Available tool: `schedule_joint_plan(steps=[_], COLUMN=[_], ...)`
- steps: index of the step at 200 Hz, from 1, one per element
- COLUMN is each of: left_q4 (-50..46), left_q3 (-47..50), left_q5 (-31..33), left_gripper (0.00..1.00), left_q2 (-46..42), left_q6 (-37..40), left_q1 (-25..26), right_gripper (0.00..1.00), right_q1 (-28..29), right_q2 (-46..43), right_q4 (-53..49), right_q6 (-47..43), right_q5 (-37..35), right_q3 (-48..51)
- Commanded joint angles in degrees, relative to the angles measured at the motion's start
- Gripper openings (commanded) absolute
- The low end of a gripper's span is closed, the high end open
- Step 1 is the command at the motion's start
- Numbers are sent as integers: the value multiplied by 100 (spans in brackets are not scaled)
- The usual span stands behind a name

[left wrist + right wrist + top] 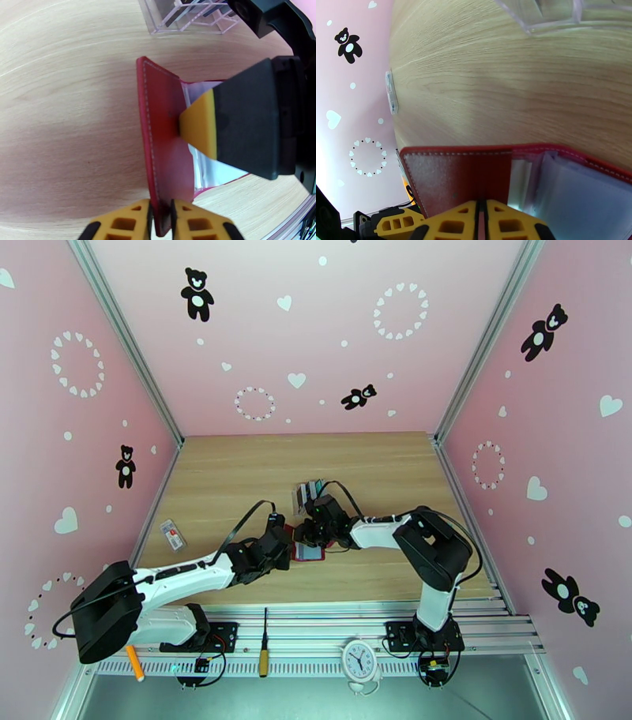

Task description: Put the credit cards into the card holder

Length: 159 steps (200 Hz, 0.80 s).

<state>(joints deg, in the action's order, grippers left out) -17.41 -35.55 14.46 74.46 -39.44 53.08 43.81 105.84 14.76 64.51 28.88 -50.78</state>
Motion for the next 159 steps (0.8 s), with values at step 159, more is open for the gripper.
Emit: schedule_joint_plan(steps=[159], left_q4=[722], left_q3=[184], left_q5=[-838], left_gripper=[18], left_q2=[-88], left_q6=[642], left_q1=[-648], right_gripper=[17], right_q1=[22], right_q2=[332], right_q4=[-266], right_q6=[-1], right_q5=[-181], right_q3=[-182])
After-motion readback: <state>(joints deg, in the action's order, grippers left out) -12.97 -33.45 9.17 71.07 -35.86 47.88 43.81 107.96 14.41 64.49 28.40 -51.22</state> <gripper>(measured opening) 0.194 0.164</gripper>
